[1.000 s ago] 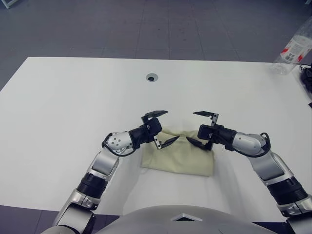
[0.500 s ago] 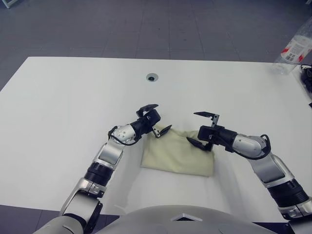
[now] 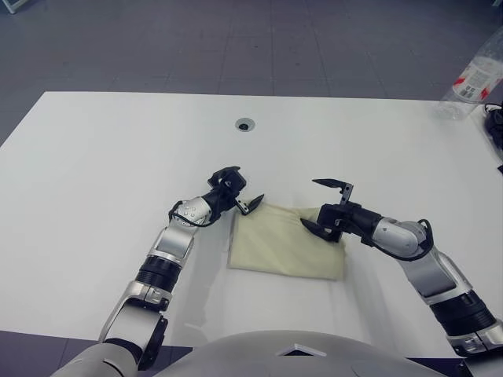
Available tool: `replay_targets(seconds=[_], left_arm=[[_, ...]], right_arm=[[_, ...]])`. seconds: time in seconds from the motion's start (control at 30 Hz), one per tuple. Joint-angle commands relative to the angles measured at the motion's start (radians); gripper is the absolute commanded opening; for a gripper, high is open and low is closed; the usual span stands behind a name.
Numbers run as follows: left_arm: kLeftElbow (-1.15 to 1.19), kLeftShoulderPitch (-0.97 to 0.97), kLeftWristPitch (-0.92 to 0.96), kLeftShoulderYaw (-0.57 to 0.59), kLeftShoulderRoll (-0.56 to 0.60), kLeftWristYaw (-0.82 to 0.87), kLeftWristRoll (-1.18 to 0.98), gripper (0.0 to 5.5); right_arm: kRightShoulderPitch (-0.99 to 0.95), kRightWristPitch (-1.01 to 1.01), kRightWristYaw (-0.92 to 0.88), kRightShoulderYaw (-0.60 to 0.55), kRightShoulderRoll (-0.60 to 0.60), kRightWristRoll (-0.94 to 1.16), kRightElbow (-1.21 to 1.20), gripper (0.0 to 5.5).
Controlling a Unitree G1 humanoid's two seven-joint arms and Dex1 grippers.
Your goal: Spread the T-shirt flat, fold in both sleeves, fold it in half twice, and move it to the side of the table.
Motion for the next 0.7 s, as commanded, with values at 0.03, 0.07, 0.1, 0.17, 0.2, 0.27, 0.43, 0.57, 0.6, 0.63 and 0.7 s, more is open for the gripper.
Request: replay_targets(seconds=[0.03,0.07,0.1,0.17,0.2,0.27,0.43,0.57,0.6,0.63,0.7], left_arm=[[0.006,0.006,0.028,0.053,-0.004,-0.008,-0.048,5.40],[0.008,0.004,0.024,0.061,-0.002,-0.002,-0.050,5.40],[0.006,0.002,0.023,0.075,-0.001,0.002,-0.058,5.40],[0.008,-0.008,0.017,0.102,-0.003,0.014,-0.072,5.40],[0.012,-0.019,0.020,0.118,-0.006,0.017,-0.085,5.40],[0.006,-0.031,0.039,0.147,-0.003,0.018,-0.105,5.40],[-0.001,-0.064,0.043,0.263,-0.008,0.052,-0.186,5.40],[-0.030,-0.099,0.035,0.371,-0.034,0.091,-0.287,5.40],[-0.024,-0.109,0.029,0.403,-0.034,0.118,-0.304,5.40],[-0.026,-0.109,0.026,0.432,-0.033,0.142,-0.319,5.40],[-0.041,-0.107,0.022,0.497,-0.042,0.175,-0.373,5.40]], right_arm=[[-0.030,-0.133,-0.024,-0.071,0.040,0.095,0.035,5.39],[-0.045,-0.189,-0.021,-0.083,0.051,0.127,0.057,5.39],[-0.063,-0.215,-0.014,-0.095,0.062,0.156,0.077,5.39],[-0.090,-0.216,0.017,-0.115,0.083,0.232,0.095,5.39],[-0.100,-0.193,0.039,-0.127,0.095,0.289,0.086,5.39],[-0.120,-0.126,0.098,-0.132,0.117,0.412,0.051,5.39],[-0.201,0.089,0.304,-0.041,0.177,0.615,0.055,5.39],[-0.259,0.235,0.449,0.034,0.238,0.701,0.110,5.39],[-0.276,0.249,0.479,0.063,0.254,0.689,0.142,5.39],[-0.293,0.244,0.503,0.091,0.269,0.663,0.177,5.39],[-0.317,0.232,0.553,0.150,0.292,0.607,0.245,5.39]])
